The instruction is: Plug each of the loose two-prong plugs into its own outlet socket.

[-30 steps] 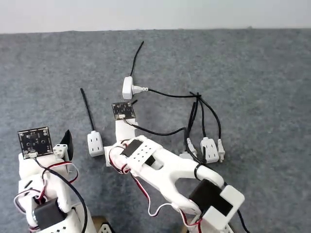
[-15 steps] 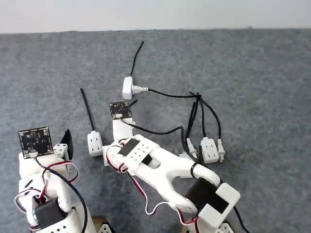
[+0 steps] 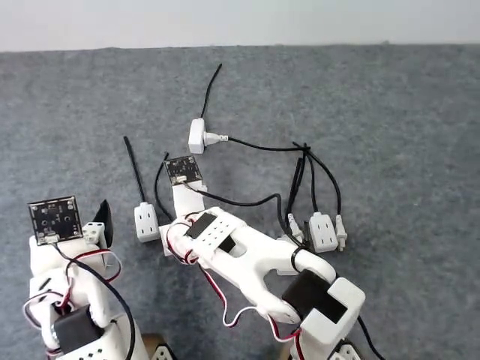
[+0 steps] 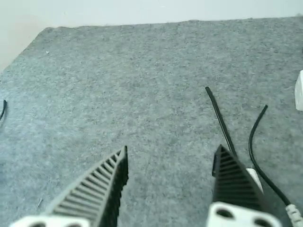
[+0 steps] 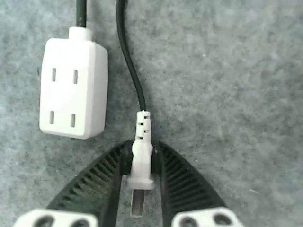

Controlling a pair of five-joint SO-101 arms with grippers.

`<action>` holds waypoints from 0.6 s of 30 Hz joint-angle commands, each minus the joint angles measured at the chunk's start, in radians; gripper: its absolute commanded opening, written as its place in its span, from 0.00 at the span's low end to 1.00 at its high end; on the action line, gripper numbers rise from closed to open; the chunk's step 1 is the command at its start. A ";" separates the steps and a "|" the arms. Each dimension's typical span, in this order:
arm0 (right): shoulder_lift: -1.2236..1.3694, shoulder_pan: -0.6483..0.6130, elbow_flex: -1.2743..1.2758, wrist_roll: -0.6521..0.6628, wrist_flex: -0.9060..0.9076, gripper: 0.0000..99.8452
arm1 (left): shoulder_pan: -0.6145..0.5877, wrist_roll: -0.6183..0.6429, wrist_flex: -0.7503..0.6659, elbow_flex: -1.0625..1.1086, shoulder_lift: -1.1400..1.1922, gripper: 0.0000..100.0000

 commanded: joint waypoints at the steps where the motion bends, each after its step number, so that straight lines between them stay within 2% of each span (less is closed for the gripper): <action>1: -0.007 -0.008 -0.031 0.017 -0.012 0.01 | -0.002 0.006 -0.029 -0.008 0.000 0.27; 8: -0.013 -0.007 -0.031 0.031 -0.008 0.01 | 0.000 0.006 -0.029 -0.008 0.002 0.27; 13: -0.053 0.036 -0.026 0.155 -0.005 0.01 | 0.071 -0.023 -0.026 0.016 -0.003 0.27; 18: -0.163 0.047 -0.031 0.216 0.116 0.01 | 0.109 -0.031 -0.026 0.027 -0.003 0.27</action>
